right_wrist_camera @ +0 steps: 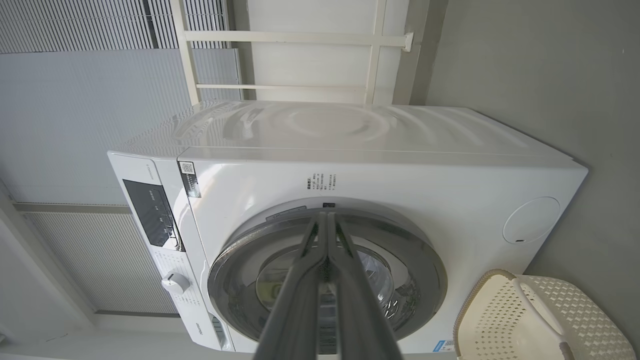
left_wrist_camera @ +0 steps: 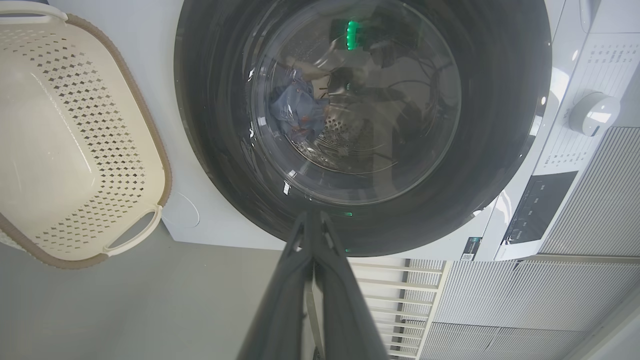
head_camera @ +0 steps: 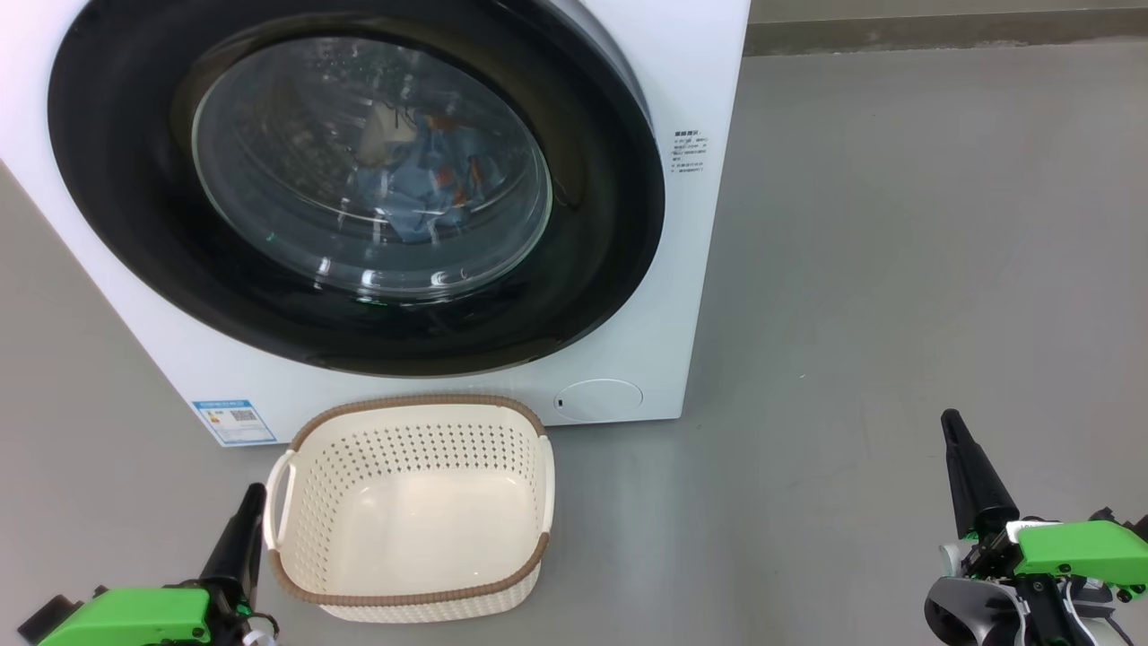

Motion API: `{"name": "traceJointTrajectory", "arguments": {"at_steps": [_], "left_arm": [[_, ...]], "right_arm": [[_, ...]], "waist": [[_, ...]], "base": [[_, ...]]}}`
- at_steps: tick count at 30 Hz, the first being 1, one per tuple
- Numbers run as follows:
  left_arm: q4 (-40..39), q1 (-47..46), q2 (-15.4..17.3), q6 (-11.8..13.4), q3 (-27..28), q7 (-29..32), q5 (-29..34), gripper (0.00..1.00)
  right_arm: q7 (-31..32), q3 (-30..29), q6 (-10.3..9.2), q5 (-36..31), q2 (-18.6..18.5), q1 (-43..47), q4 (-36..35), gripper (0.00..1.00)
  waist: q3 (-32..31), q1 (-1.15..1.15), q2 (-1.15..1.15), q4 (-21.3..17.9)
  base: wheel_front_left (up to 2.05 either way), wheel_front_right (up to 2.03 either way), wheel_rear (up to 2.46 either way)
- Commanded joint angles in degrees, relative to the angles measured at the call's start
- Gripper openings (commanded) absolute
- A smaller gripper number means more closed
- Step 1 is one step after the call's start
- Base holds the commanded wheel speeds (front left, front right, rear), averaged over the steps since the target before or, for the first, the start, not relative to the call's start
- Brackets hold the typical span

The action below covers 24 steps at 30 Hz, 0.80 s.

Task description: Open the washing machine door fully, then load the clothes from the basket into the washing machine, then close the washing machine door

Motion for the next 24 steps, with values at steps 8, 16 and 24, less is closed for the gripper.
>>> {"name": "traceJointTrajectory", "arguments": {"at_steps": [8,16,24], "left_arm": [[-1.83,-2.35,0.76,0.07,1.95,0.26,-0.44,0.00],[-1.86,-2.34,0.76,0.07,1.95,0.26,-0.44,0.00],[-1.89,-2.33,0.76,0.07,1.95,0.26,-0.44,0.00]], "right_arm": [[-1.78,2.70,0.09,1.87,-2.27,-0.15,-2.28,0.00],[-2.80,3.91,0.09,2.94,-3.26,-0.24,-2.78,0.00],[-3.69,4.98,0.09,3.88,-4.14,-0.34,-3.23,0.00]], "waist": [[0.02,0.00,0.00,0.00],[0.03,0.00,0.00,0.01],[0.04,0.00,0.00,0.01]], "base": [[0.00,0.00,0.00],[0.00,0.00,0.00],[0.00,0.00,0.00]]}}
